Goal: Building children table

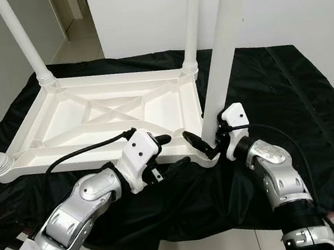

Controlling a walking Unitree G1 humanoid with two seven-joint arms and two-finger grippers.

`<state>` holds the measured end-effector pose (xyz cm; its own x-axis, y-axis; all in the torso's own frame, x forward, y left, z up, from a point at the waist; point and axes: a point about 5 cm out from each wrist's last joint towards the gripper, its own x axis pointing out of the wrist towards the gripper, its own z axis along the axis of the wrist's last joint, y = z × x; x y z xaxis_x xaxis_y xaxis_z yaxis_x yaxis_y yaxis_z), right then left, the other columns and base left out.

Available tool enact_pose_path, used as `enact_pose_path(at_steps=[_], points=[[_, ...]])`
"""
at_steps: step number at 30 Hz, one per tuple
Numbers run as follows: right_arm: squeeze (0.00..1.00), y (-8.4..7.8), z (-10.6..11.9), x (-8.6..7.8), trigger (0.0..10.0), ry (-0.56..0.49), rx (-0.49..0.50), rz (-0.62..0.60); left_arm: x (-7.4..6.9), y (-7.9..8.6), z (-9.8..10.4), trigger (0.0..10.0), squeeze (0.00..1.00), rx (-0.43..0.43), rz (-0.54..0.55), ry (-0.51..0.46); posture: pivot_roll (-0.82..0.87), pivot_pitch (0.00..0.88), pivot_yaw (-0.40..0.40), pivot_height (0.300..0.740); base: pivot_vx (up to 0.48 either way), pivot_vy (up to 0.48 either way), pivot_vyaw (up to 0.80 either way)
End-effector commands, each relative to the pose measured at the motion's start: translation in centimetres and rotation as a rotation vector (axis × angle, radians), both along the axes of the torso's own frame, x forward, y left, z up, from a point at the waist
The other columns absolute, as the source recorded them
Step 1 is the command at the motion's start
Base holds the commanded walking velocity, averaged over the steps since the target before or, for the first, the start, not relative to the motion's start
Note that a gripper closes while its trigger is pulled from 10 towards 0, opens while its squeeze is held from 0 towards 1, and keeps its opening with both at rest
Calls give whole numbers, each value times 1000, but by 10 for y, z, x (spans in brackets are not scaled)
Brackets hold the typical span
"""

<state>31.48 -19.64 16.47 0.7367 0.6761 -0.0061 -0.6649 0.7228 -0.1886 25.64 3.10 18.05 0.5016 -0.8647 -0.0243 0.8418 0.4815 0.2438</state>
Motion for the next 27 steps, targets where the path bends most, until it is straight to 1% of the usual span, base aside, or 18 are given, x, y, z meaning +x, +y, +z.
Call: enact_pose_path(at_steps=[1, 2, 3, 4, 7, 11, 17, 18, 21, 23, 26, 27], points=[[0, 0, -2, 2, 7725, 13, -20, 32, -7, -5, 1, 10000, 0, 35, -142, 14, -25, 37, 47, 740, 0, 0, 0], [0, 0, -2, 2, 7725, 13, -20, 32, -7, -5, 1, 10000, 0, 35, -142, 14, -25, 37, 47, 740, 0, 0, 0], [0, -2, -2, 3, 4980, 19, -32, 46, -7, -5, 1, 10000, 0, 36, -141, 13, -13, 42, 41, 740, 0, 0, 0], [0, -3, -3, 3, 0, 25, -40, 58, -8, -5, 1, 10000, 0, 37, -140, 12, -11, 43, 39, 740, 0, 0, 0], [0, -5, -5, 3, 0, 39, -50, 67, -8, -5, 1, 10000, 0, 37, -138, 12, -8, 46, 36, 740, 0, 0, 0], [0, -10, -12, 0, 0, 93, -50, 103, -9, -4, 1, 10000, 0, 38, -129, 13, -7, 52, 29, 740, 0, 0, 0], [0, -11, -16, -2, 0, 112, -48, 115, -9, -4, 1, 10000, 0, 38, -124, 12, -8, 52, 26, 740, 0, 0, 0], [0, -11, -17, -2, 10000, 117, -49, 115, -8, -4, 2, 10000, 0, 37, -123, 12, -7, 53, 24, 740, 0, 0, 0], [0, -8, -20, -3, 10000, 119, -32, 84, -8, -5, 2, 10000, 0, 33, -119, 12, -9, 53, 14, 740, 0, 0, 0], [0, -2, -19, -5, 10000, 109, 11, 55, -8, -5, 2, 10000, 0, 28, -113, 15, -11, 53, 5, 740, 0, 0, 0], [0, 0, -17, -5, 10000, 94, 24, 23, -8, -6, 1, 10000, 0, 26, -111, 17, -11, 51, -3, 740, 0, 0, 0], [0, 0, -16, -1, 10000, 84, 37, -60, -8, -6, 1, 10000, 0, 24, -108, 19, -11, 51, -10, 740, 0, 0, 0]])
